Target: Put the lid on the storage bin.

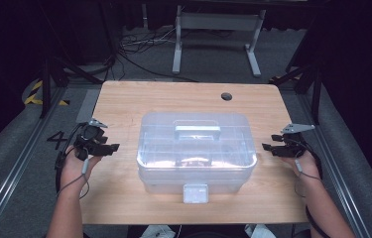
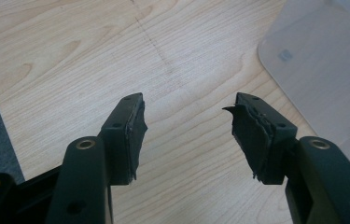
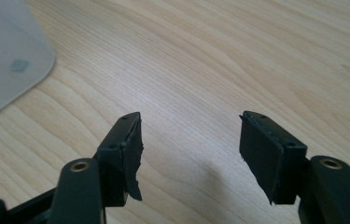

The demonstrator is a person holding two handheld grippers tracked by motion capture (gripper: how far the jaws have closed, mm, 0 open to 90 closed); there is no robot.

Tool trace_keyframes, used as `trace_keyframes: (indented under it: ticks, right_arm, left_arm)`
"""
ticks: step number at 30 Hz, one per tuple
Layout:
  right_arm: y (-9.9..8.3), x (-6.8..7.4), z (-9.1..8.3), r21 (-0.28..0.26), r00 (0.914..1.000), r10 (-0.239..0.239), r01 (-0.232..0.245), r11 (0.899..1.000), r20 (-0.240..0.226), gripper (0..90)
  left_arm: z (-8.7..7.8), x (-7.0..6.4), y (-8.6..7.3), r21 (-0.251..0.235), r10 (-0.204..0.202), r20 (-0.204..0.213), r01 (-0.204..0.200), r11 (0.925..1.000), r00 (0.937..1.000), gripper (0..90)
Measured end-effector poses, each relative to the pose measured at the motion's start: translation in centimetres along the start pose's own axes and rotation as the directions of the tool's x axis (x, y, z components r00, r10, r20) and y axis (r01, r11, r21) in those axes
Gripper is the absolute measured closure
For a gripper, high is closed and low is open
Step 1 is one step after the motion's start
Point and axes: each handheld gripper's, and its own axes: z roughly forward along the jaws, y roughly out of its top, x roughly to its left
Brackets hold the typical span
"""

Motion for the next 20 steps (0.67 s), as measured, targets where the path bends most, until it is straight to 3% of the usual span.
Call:
trace_keyframes:
  ticks: [7, 20]
  right_arm:
    - [-0.1, 0.4, 0.6, -0.005, 1.0000, -0.005, 0.005, 1.000, -0.006, 35.8]
    - [-0.4, 0.8, 1.3, 0.004, 0.9998, -0.008, 0.008, 1.000, -0.016, 33.2]
  left_arm:
    - [0.7, -0.1, -0.1, 0.029, 0.013, 0.001, -0.013, 0.9995, 0.9999, 44.0]
    - [1.0, -0.1, -0.1, 0.038, 0.012, 0.008, -0.012, 0.9992, 0.9999, 43.0]
